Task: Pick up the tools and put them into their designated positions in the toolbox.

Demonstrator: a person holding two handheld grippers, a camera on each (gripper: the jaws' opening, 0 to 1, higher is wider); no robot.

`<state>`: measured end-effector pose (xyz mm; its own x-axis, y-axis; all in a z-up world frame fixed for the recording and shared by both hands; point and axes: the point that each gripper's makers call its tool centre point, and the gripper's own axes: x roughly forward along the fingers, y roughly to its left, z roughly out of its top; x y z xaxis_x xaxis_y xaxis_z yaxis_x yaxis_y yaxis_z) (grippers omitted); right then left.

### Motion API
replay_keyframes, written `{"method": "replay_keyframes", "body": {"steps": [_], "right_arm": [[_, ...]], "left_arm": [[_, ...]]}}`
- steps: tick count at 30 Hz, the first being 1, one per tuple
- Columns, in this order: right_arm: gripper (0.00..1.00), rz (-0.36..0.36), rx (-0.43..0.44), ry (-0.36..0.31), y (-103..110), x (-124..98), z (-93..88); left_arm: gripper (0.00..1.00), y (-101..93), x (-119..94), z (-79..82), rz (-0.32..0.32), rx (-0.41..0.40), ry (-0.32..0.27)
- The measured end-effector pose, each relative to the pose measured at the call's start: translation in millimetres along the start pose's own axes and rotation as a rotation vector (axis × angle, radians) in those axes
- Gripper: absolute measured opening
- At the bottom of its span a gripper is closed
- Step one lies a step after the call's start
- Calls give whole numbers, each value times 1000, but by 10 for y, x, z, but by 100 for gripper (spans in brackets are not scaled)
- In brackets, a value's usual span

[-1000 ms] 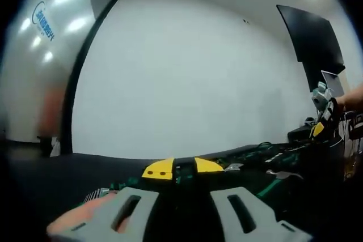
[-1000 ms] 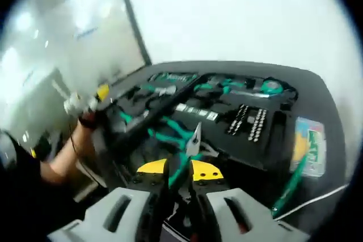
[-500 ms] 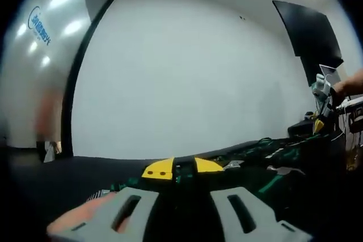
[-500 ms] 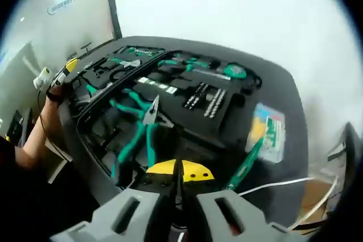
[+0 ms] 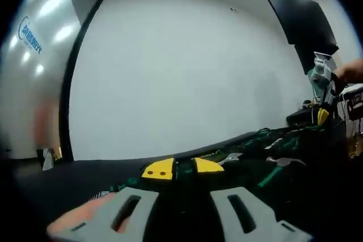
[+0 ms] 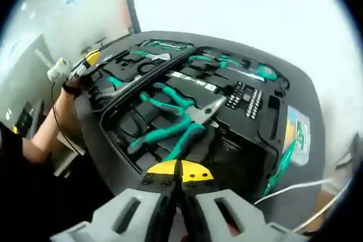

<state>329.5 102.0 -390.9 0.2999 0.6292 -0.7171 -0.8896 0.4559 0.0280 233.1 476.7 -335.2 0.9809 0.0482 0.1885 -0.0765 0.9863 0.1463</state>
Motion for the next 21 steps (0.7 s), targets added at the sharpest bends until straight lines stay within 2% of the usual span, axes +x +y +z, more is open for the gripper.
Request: {"method": "replay_keyframes", "body": {"steps": [1, 3, 4, 6, 8, 9, 10, 11, 14, 15, 16, 17, 19, 21], "right_arm": [[0, 5, -5, -5, 44, 1, 20], [0, 131, -26, -68, 337, 24, 181], [0, 153, -21, -63, 394, 23, 192], [0, 96, -55, 2, 304, 52, 142], [0, 8, -161, -20, 144, 59, 252], [0, -11, -175, -22, 101, 35, 274], [0, -49, -174, 8, 8, -2, 241], [0, -54, -177, 29, -16, -10, 211], [0, 3, -235, 167, 27, 21, -42], [0, -53, -254, 132, -39, 43, 17], [0, -28, -377, 136, 5, 43, 36], [0, -8, -433, 141, 51, 48, 33], [0, -18, -411, 164, 79, 53, 5], [0, 11, -350, 173, 135, 75, 13]], "left_arm": [[10, 3, 2, -3, 1, 2, 0], [10, -1, 8, -8, -1, 6, 2], [10, -1, 10, -13, -1, 7, 4], [10, 2, 7, -11, -1, 4, 4], [10, 18, 3, -2, 1, -3, 0], [10, 26, 1, 1, 0, -9, -1], [10, 37, -2, 5, -1, -18, -4], [10, 40, -3, 7, 0, -20, -5], [10, 64, -5, 29, 7, -29, -19], [10, 69, -4, 30, 8, -30, -20], [10, 72, -2, 27, 9, -28, -20], [10, 69, 1, 24, 8, -26, -18], [10, 46, 7, 10, 3, -17, -11], [10, 38, 17, -4, 2, -4, -5]]}}
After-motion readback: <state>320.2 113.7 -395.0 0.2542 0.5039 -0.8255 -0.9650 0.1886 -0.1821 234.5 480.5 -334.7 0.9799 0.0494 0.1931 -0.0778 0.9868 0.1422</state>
